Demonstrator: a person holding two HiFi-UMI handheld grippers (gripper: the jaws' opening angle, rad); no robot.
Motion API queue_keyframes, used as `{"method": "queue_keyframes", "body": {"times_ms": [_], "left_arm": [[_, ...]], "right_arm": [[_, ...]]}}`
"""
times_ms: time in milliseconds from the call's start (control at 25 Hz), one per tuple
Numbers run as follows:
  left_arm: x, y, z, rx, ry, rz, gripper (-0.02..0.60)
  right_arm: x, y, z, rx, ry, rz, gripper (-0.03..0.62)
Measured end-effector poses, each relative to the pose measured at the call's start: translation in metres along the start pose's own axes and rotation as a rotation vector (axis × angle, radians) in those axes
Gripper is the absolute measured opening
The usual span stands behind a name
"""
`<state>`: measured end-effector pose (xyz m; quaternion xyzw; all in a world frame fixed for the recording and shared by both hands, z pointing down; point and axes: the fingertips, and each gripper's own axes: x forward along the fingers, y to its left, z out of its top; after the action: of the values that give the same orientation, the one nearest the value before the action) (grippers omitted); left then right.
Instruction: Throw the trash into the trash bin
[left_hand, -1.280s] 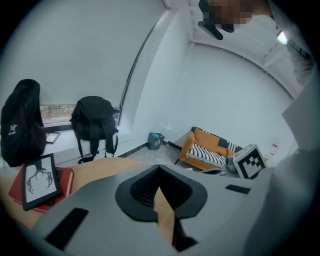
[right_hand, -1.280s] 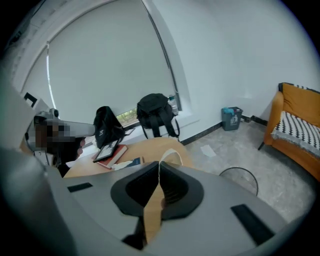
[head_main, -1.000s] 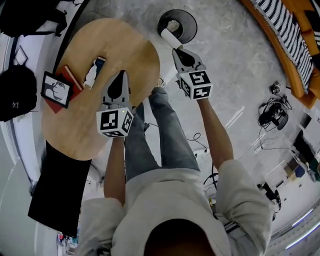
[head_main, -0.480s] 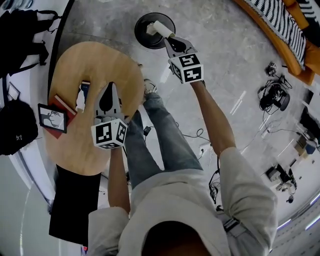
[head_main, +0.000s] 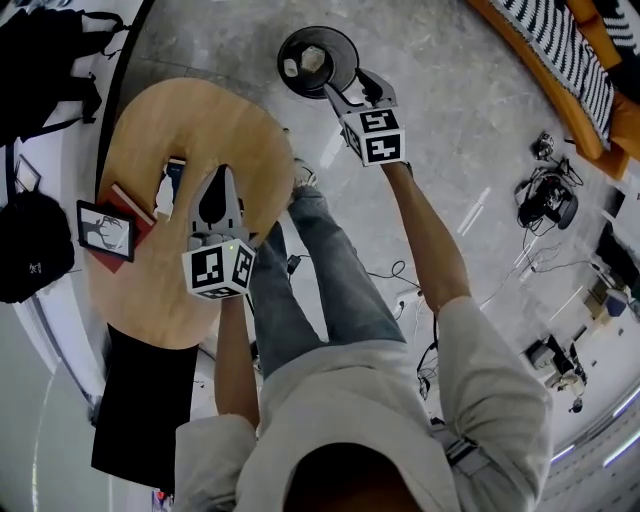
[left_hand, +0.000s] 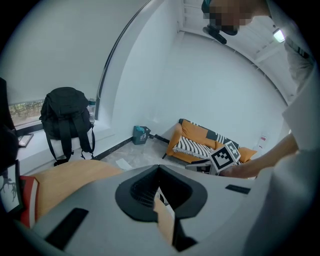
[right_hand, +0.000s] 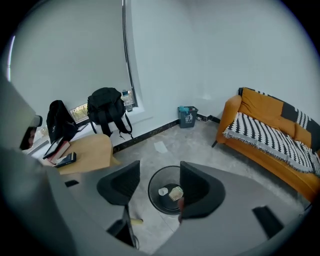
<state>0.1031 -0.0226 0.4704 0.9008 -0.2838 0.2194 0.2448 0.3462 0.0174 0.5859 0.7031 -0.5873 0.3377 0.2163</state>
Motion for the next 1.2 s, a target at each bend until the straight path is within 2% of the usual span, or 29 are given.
{"method": "queue_keyframes", "body": {"times_ms": [120,480,800,1200], "left_arm": [[-0.006,0.003,0.0,-0.004,-0.007,0.007,0.018],[-0.033,0.02,-0.002,-0.032,-0.04,0.058,0.018],[-0.074,0.058,-0.012,-0.082,-0.072,0.137,0.018],[-0.143,0.116,-0.028,-0.169,-0.131,0.277,0.018]], "right_arm": [[-0.002,0.005,0.0,-0.007,-0.003,0.007,0.23],[-0.001,0.059,0.006,-0.054,-0.007,0.098,0.222],[0.011,0.14,-0.003,-0.126,0.034,0.208,0.222],[0.022,0.273,-0.013,-0.27,0.082,0.391,0.222]]}}
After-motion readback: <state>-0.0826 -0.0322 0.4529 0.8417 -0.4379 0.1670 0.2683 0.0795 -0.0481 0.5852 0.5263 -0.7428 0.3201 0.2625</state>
